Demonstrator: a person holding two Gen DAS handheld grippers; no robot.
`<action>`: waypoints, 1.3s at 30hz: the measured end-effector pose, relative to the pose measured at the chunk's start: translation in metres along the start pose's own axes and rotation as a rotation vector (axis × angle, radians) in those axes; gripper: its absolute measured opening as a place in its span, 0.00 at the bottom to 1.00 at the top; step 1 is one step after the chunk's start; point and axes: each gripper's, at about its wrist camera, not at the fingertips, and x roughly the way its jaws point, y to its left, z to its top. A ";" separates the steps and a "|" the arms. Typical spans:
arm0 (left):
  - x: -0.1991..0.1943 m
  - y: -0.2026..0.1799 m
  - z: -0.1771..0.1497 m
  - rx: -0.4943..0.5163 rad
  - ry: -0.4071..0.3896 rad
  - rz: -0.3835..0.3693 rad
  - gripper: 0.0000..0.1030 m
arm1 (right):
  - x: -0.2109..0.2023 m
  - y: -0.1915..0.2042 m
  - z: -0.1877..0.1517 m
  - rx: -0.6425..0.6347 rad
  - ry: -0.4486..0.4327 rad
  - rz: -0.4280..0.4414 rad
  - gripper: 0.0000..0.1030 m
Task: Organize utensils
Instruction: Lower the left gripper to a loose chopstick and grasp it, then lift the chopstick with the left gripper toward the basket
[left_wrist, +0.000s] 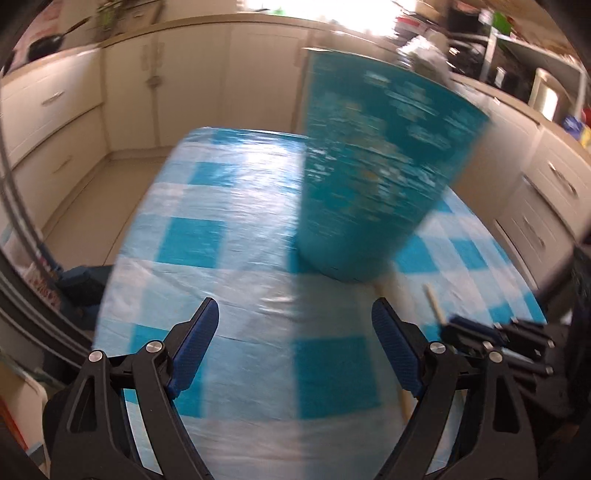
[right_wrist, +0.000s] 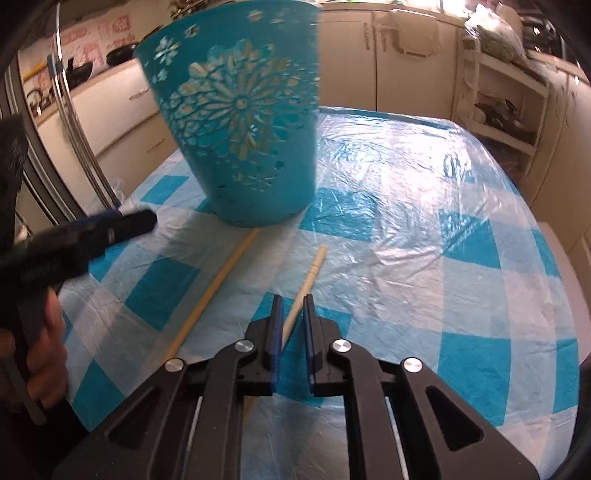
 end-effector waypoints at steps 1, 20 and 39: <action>0.003 -0.015 -0.001 0.043 0.016 -0.001 0.79 | -0.001 0.000 0.001 0.005 -0.001 0.003 0.10; 0.027 -0.054 -0.015 0.143 0.141 0.018 0.06 | -0.006 -0.009 0.002 0.020 -0.009 0.042 0.10; 0.027 -0.018 -0.003 0.011 0.173 0.053 0.10 | 0.011 0.004 0.024 -0.052 0.039 -0.007 0.10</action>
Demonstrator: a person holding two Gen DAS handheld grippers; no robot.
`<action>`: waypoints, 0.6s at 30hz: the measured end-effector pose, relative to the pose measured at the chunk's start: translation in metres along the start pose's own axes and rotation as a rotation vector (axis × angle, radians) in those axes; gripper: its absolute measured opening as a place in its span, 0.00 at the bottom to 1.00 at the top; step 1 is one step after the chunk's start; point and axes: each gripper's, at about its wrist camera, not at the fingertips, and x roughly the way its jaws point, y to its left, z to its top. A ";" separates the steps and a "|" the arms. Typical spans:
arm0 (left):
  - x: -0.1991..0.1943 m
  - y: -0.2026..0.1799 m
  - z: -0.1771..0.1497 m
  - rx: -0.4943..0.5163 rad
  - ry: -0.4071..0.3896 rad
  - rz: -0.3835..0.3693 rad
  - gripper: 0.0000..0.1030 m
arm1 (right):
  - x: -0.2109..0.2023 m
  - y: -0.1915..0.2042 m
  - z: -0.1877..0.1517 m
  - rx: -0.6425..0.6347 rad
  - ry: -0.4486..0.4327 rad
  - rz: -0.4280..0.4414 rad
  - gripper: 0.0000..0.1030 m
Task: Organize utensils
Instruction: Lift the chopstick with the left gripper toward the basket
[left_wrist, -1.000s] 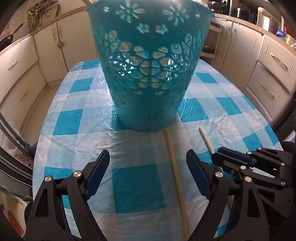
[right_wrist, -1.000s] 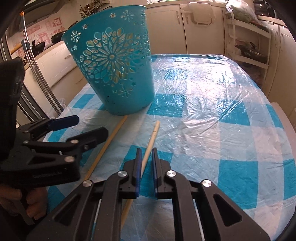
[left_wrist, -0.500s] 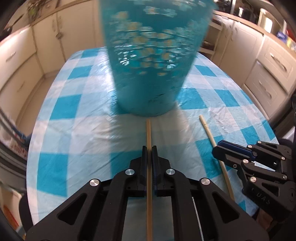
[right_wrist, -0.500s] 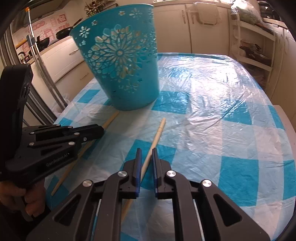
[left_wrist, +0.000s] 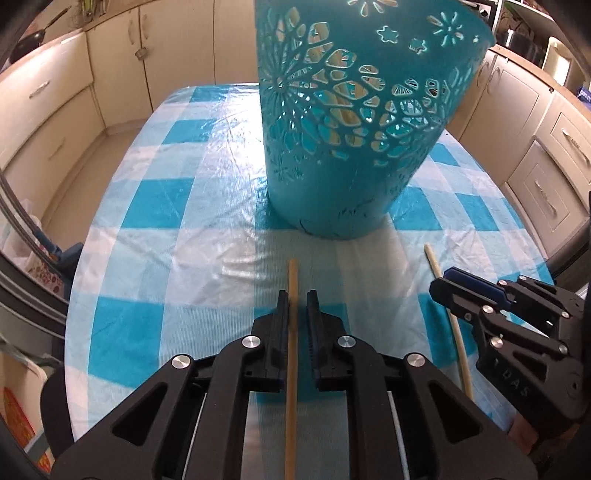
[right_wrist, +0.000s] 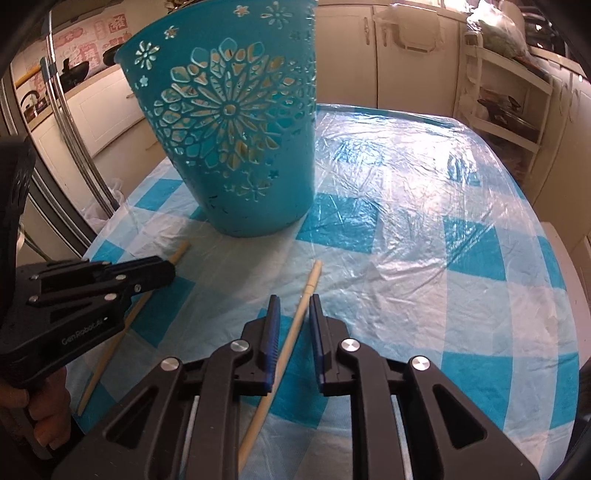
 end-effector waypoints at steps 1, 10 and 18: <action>0.001 0.000 0.001 0.003 -0.001 0.001 0.10 | 0.000 0.001 0.000 -0.015 0.005 0.012 0.08; 0.003 0.002 0.005 0.025 0.000 0.010 0.10 | 0.002 -0.001 0.003 -0.023 0.014 0.021 0.08; 0.002 -0.007 0.002 0.073 0.002 0.036 0.10 | 0.003 0.004 0.002 -0.046 0.005 0.020 0.08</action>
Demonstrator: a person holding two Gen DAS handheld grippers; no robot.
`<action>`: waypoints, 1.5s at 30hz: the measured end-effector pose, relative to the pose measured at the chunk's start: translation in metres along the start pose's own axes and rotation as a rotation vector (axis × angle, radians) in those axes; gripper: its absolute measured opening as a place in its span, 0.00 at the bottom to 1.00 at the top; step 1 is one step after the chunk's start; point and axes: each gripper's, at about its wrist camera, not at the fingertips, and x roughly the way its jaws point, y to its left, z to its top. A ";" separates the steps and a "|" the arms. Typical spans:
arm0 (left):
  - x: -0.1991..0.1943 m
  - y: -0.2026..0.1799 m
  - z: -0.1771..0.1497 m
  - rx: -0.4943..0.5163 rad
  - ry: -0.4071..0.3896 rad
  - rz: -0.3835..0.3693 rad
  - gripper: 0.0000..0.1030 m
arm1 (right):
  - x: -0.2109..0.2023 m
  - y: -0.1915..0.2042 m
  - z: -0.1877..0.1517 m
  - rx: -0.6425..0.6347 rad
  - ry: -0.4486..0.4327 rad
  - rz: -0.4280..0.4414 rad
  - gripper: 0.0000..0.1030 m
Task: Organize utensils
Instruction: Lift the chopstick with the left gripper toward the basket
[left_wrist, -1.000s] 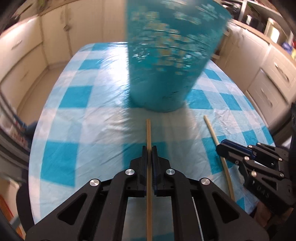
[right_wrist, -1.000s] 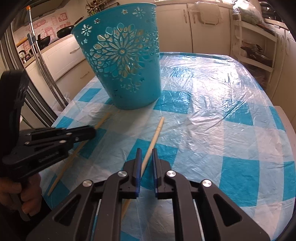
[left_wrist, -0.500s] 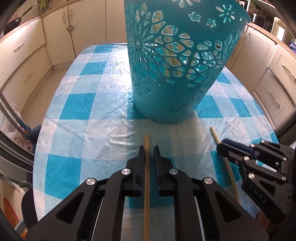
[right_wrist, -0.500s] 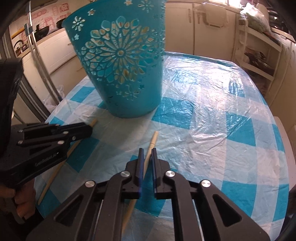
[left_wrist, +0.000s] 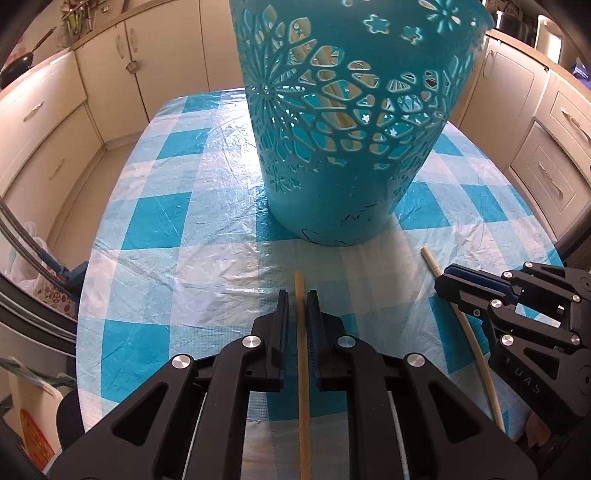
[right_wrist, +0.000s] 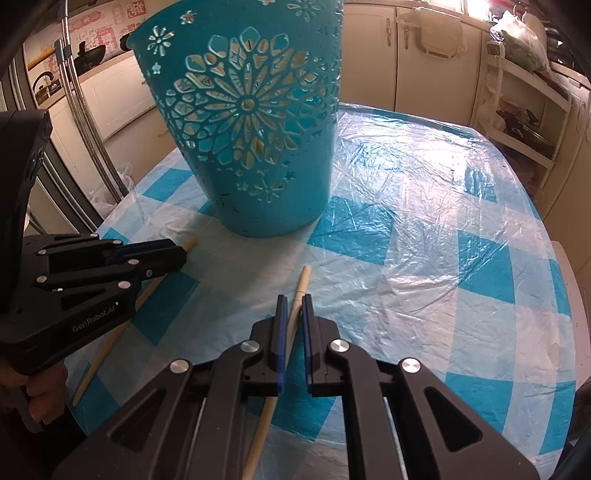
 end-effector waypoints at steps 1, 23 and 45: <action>0.000 -0.001 0.000 0.005 -0.002 0.003 0.10 | 0.000 0.001 0.000 -0.001 -0.002 -0.003 0.08; -0.028 0.009 -0.004 -0.030 -0.081 -0.065 0.05 | 0.000 -0.009 -0.001 0.072 -0.014 0.057 0.08; -0.137 0.028 0.025 -0.105 -0.322 -0.316 0.05 | -0.001 -0.012 -0.001 0.074 -0.018 0.061 0.09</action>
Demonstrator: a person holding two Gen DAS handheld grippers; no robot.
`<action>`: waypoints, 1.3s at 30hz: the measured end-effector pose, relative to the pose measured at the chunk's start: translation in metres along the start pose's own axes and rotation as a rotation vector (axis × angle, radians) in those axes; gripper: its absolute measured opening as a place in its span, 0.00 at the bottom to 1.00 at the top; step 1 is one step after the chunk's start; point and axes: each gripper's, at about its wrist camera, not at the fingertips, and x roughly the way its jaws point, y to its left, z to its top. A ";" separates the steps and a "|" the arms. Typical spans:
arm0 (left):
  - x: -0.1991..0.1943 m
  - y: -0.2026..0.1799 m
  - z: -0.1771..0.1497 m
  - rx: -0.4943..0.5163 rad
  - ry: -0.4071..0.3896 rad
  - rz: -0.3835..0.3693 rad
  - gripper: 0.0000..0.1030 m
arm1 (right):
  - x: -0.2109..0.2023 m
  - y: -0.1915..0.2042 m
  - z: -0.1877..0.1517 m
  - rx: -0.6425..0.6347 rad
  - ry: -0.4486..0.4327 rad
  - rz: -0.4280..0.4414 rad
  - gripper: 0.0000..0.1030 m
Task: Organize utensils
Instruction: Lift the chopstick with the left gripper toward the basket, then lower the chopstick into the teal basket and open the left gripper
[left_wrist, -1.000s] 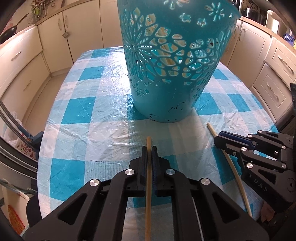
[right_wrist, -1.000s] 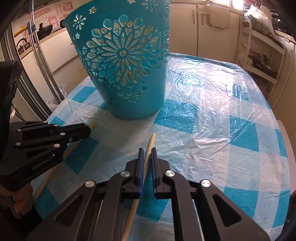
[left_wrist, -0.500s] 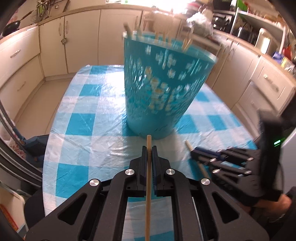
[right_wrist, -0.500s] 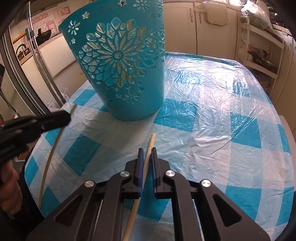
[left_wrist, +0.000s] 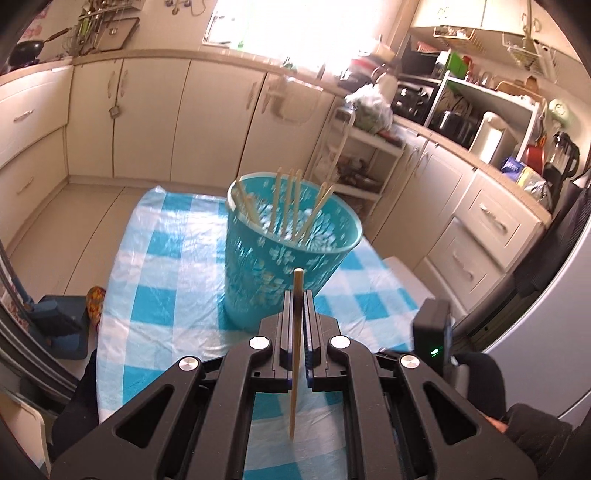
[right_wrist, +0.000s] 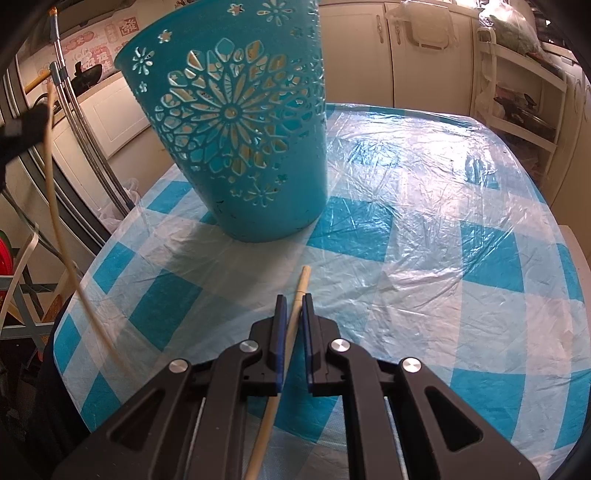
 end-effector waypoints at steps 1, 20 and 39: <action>-0.003 -0.003 0.003 0.005 -0.007 -0.007 0.05 | 0.000 0.000 0.000 0.001 0.000 0.002 0.09; -0.066 -0.031 0.061 0.040 -0.140 -0.087 0.05 | -0.001 -0.003 -0.001 0.009 -0.001 0.011 0.09; -0.017 -0.040 0.128 0.139 -0.218 0.080 0.05 | -0.001 -0.007 0.000 0.028 -0.001 0.034 0.09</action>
